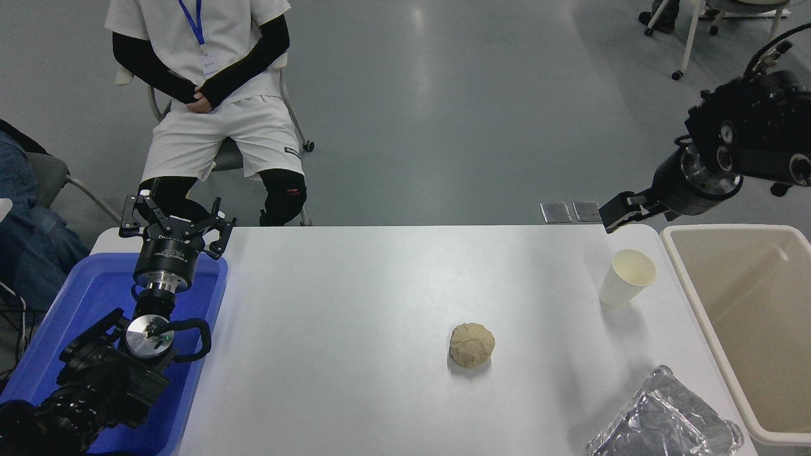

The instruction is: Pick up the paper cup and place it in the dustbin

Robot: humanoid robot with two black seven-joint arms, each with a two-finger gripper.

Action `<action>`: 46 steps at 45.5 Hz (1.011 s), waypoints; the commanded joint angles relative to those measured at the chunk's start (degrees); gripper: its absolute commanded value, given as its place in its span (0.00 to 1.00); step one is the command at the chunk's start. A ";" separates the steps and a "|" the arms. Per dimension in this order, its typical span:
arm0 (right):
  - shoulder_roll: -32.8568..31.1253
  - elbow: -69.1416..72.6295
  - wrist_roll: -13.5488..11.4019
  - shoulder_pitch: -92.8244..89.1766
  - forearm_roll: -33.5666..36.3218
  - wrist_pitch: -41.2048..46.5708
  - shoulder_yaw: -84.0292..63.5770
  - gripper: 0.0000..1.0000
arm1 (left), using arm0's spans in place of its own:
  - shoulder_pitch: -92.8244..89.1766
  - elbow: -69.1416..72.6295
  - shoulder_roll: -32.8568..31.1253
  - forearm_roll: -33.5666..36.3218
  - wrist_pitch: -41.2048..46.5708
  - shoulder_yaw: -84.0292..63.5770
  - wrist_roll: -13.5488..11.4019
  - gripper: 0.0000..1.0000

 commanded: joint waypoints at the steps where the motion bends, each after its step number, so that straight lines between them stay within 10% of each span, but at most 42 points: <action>1: -1.19 -3.94 -0.57 -6.00 0.13 -0.21 3.41 1.00 | 0.00 0.01 0.00 -0.07 0.00 0.00 0.08 0.99; 46: -1.82 -23.19 -0.66 -32.11 0.75 -18.22 13.17 1.00 | 0.00 0.01 -0.09 -0.07 -0.09 0.00 -0.01 0.99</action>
